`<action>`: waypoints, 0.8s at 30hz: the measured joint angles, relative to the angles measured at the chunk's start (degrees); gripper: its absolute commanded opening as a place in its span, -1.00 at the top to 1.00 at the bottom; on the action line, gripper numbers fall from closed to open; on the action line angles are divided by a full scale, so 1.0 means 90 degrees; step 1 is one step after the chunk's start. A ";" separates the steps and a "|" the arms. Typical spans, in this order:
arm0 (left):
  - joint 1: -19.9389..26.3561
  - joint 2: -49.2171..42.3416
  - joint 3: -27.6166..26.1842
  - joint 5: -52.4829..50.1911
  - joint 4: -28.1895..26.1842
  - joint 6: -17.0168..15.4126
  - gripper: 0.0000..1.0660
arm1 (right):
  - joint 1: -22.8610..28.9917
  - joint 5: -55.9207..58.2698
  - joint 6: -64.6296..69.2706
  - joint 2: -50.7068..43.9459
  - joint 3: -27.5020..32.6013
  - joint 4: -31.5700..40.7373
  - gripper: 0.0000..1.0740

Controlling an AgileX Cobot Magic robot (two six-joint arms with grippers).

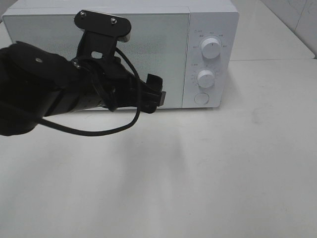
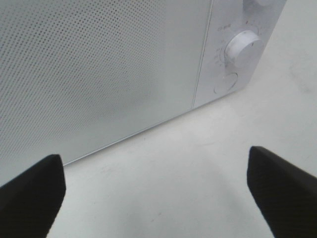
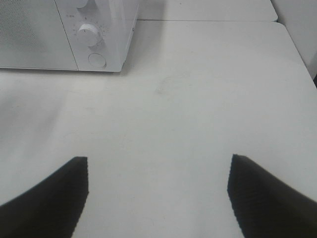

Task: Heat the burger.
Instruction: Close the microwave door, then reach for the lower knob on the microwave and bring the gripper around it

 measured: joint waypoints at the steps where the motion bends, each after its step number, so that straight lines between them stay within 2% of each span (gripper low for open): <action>1: 0.0013 -0.0166 0.0064 0.0019 -0.0477 0.0605 -0.87 | 0.0000 0.0000 0.0000 0.0000 0.0000 0.0000 -0.40; 2: 0.0025 -0.0223 0.0057 0.0025 -0.0700 0.0872 -0.87 | 0.0000 0.0000 0.0000 0.0000 0.0000 0.0000 -0.40; 3: 0.0025 -0.0223 0.0057 0.0025 -0.0700 0.0872 -0.87 | 0.0000 0.0000 0.0000 0.0000 0.0000 0.0000 -0.40; 4: 0.0045 -0.0369 0.0057 0.0025 -0.1082 0.1490 -0.86 | 0.0000 0.0000 0.0000 0.0000 0.0000 0.0000 -0.40; 5: 0.0045 -0.0369 0.0057 0.0025 -0.1082 0.1490 -0.86 | 0.0000 0.0000 0.0000 0.0000 0.0000 0.0000 -0.40; 7: 0.0121 -0.0624 0.0057 0.0216 -0.1903 0.2763 -0.84 | 0.0000 0.0000 0.0000 0.0000 0.0000 0.0000 -0.40; 8: 0.0121 -0.0624 0.0057 0.0216 -0.1903 0.2763 -0.84 | 0.0000 0.0000 0.0000 0.0000 0.0000 0.0000 -0.40; 9: 0.0191 -0.0688 0.0057 0.0401 -0.2126 0.2992 -0.84 | 0.0000 0.0000 0.0000 0.0000 0.0000 0.0000 -0.40; 10: 0.0191 -0.0688 0.0057 0.0401 -0.2126 0.2992 -0.84 | 0.0000 0.0000 0.0000 0.0000 0.0000 0.0000 -0.40; 11: 0.0427 -0.0802 0.0064 0.0853 -0.2355 0.3444 -0.84 | 0.0000 0.0000 0.0000 0.0000 0.0000 0.0000 -0.40; 12: 0.0681 -0.0923 0.0108 0.1235 -0.2438 0.3622 -0.84 | 0.0000 0.0000 0.0000 0.0000 0.0000 0.0000 -0.40; 18: 0.1120 -0.1273 0.0185 0.1585 -0.2483 0.3711 -0.84 | 0.0000 0.0000 0.0000 0.0000 0.0000 0.0000 -0.40; 20: 0.1592 -0.1598 0.0325 0.2094 -0.2489 0.3750 -0.84 | 0.0000 0.0000 0.0000 0.0000 0.0000 0.0000 -0.40; 22: 0.1719 -0.1636 0.0369 0.2305 -0.2496 0.3750 -0.84 | 0.0000 0.0000 0.0000 0.0000 0.0000 0.0000 -0.40; 23: 0.2088 -0.1687 0.0497 0.2884 -0.2515 0.3743 -0.84 | 0.0000 0.0000 0.0000 0.0000 0.0000 0.0000 -0.40; 24: 0.2088 -0.1687 0.0497 0.2884 -0.2515 0.3743 -0.84 | 0.0000 0.0000 0.0000 0.0000 0.0000 0.0000 -0.40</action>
